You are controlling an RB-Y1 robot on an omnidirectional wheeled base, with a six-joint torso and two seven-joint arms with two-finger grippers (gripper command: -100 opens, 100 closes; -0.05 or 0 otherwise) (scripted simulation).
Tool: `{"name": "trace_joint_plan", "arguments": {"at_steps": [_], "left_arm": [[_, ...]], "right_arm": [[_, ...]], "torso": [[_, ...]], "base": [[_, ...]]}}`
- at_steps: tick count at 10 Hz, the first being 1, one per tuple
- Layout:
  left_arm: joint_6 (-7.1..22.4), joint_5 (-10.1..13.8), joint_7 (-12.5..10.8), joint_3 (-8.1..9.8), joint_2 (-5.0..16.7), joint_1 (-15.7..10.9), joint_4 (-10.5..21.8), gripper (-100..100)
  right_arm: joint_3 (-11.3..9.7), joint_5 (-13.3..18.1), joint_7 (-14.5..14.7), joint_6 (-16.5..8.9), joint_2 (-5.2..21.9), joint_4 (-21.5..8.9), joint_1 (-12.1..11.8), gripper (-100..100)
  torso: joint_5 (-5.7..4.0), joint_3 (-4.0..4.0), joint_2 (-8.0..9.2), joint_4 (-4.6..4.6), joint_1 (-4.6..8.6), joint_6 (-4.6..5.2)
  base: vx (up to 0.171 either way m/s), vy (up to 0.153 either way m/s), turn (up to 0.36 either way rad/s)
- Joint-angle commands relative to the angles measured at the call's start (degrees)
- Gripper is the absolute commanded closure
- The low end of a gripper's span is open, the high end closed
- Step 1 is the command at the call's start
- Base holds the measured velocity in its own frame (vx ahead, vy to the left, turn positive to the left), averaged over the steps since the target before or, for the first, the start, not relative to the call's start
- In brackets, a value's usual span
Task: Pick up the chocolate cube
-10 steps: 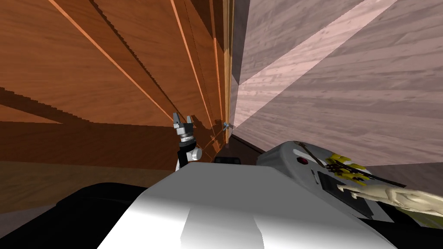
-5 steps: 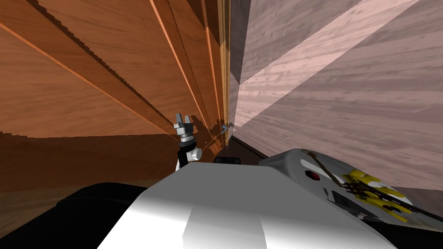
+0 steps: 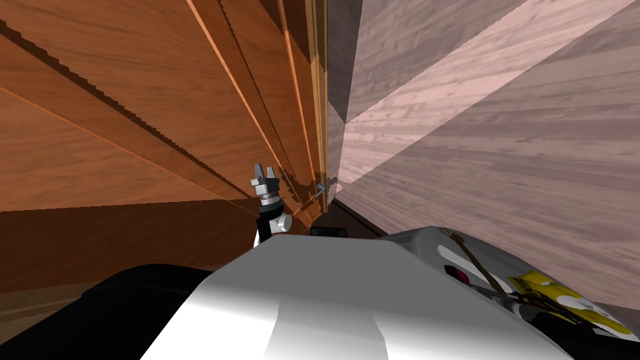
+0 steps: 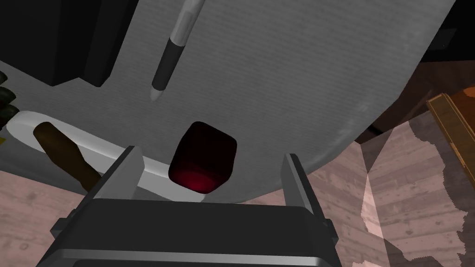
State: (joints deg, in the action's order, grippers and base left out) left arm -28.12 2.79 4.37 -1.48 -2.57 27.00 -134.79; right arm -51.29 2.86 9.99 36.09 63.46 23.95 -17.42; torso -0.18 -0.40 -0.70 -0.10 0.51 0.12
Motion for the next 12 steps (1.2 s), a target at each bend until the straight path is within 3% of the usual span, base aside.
{"name": "trace_joint_plan", "arguments": {"at_steps": [1, 2, 3, 5, 6, 7, 11, 12], "left_arm": [[0.0, 0.0, 0.0, 0.0, 0.0, 0.0, 0.0, 0], [0.0, 0.0, 0.0, -0.01, 0.0, 0.0, 0.0, 0], [0.0, 0.0, 0.0, -0.01, 0.0, 0.0, 0.0, 0], [0.0, 0.0, 0.0, -0.01, 0.0, 0.0, 0.0, 0], [0.0, 0.0, 0.0, -0.01, 0.0, 0.0, 0.0, 0], [0.0, 0.0, 0.0, -0.01, 0.0, 0.0, 0.0, 0], [0.0, 0.0, 0.0, -0.02, 0.0, 0.0, 0.0, 0], [0.0, 0.0, 0.0, -0.02, 0.0, 0.0, 0.0, 0]], "right_arm": [[0.0, 0.0, 0.0, 0.0, 0.0, 0.0, 0.0, -100], [0.0, 0.0, 0.0, 0.0, 0.0, -0.1, 0.1, 0], [0.8, 0.6, 0.5, -1.2, -1.9, -0.6, 0.6, -100], [1.5, 1.0, 0.9, -2.2, -3.5, -1.0, 1.0, -100], [0.9, 1.0, 0.6, -1.2, -3.3, -2.0, 1.4, -100], [0.9, 1.1, 0.6, -1.2, -3.4, -2.2, 1.5, 100], [1.0, 1.0, 0.6, -1.2, -3.4, -2.1, 1.5, 100], [1.0, 1.0, 0.6, -1.2, -3.4, -2.1, 1.5, 0]], "torso": [[0.0, 0.0, 0.0, 0.0, 0.0, 0.0], [0.07, 0.11, 0.2, 0.04, -0.36, 0.04], [0.13, 0.2, 0.35, 0.07, -0.59, 0.05], [0.12, 0.29, 0.5, 0.11, -0.54, 0.05], [0.12, 0.32, 0.55, 0.12, -0.51, 0.04], [0.14, 0.31, 0.52, 0.12, -0.59, 0.06], [0.17, 0.25, 0.44, 0.08, -0.69, 0.04], [0.17, 0.25, 0.44, 0.08, -0.69, 0.04]], "base": [[0.041, -0.067, 0.029], [0.009, -0.015, 0.002], [-0.012, -0.047, 0.052], [-0.025, -0.052, 0.042], [-0.016, -0.029, 0.016], [-0.002, -0.005, -0.002], [0.0, 0.0, 0.0], [0.0, 0.0, 0.0]]}}
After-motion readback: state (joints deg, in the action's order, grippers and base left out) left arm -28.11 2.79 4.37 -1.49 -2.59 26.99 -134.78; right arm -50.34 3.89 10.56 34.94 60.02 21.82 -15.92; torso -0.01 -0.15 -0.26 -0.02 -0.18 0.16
